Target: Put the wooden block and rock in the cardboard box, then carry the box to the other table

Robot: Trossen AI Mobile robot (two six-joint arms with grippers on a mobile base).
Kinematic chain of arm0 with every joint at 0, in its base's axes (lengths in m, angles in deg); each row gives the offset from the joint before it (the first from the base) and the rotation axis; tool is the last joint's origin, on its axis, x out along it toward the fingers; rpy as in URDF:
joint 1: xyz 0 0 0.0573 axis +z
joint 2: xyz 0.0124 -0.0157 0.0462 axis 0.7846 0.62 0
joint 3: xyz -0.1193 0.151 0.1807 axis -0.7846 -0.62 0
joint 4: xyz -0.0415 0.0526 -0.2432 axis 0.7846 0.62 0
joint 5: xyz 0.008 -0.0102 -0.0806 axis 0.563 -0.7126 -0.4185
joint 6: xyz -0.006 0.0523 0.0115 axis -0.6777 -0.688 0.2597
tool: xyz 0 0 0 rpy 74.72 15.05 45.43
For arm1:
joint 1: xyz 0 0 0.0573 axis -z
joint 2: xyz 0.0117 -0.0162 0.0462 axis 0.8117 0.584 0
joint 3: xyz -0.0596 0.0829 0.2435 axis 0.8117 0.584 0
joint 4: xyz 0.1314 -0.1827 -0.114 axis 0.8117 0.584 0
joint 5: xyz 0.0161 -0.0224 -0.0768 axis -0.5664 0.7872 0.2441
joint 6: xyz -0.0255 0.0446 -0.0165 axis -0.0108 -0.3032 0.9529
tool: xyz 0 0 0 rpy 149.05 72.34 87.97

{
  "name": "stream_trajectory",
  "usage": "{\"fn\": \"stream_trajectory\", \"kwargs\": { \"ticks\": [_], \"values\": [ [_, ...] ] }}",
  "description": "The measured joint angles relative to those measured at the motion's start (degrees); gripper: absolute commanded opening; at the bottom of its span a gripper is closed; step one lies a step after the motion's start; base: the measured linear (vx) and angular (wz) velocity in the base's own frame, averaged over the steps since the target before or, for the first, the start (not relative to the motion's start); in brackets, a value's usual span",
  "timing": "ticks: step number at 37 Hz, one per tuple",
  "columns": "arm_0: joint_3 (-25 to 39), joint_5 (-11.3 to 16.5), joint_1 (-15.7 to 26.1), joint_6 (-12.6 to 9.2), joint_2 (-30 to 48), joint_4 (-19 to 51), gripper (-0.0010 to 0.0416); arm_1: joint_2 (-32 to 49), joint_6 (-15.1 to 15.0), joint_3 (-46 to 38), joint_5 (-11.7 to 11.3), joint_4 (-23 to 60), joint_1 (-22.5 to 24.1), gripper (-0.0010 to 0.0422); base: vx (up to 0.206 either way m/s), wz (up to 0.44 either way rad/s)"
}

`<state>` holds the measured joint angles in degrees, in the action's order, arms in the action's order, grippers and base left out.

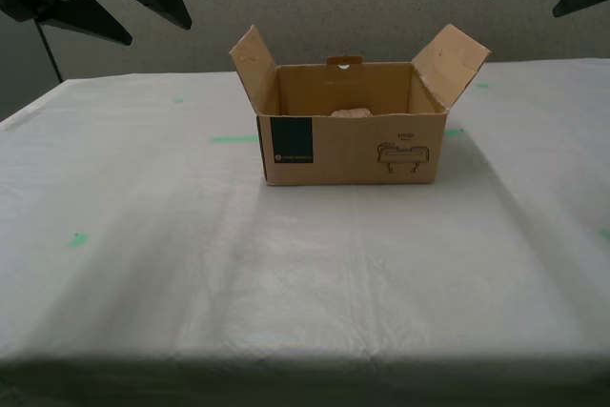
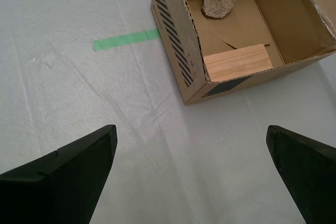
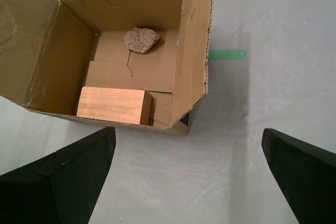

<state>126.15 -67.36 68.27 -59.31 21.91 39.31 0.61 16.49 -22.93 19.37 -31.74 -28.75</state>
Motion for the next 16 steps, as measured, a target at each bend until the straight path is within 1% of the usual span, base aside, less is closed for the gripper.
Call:
{"fn": "stream_trajectory", "kwargs": {
  "ticks": [16],
  "values": [
    [0.0, 0.0, -0.1, 0.0, 0.0, 0.0, 0.0388, 0.0, 0.0, 0.0, 0.0, 0.0, 0.0, 0.0389, 0.000, 0.000]
  ]
}}
